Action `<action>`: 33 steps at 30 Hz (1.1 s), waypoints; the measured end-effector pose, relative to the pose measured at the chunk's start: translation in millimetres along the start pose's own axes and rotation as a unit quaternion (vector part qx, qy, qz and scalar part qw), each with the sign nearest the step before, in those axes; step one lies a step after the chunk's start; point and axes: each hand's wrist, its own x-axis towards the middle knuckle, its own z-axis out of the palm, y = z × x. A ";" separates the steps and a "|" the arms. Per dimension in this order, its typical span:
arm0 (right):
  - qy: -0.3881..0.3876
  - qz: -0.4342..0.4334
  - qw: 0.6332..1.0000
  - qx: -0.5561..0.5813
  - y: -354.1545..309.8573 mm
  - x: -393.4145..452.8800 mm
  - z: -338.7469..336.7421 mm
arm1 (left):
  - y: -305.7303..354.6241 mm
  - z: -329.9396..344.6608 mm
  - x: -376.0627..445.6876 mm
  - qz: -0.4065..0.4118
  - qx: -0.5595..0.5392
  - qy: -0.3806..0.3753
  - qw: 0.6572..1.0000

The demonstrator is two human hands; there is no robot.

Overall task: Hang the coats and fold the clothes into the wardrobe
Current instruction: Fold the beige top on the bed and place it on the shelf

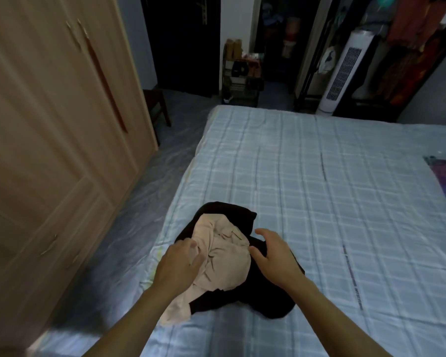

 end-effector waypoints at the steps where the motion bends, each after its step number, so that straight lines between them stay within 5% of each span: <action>1: -0.005 0.004 1.000 0.000 2.6 6.6 4.8 | -7.4 4.0 5.1 -0.005 -0.001 -0.009 1.000; 15: -0.148 0.120 0.980 -0.060 79.3 104.5 114.5 | -97.8 106.0 66.3 -0.113 0.004 -0.167 0.979; 20: -0.209 0.085 0.966 -0.128 93.4 121.4 149.5 | -113.8 140.1 75.8 -0.165 0.096 -0.225 0.955; 27: -0.141 0.063 0.976 -0.152 108.4 120.4 171.8 | -112.5 147.2 70.9 -0.121 0.113 -0.130 0.978; 33: -0.117 0.121 0.984 -0.055 105.4 124.9 156.1 | -99.5 129.6 69.9 -0.161 -0.124 -0.067 0.977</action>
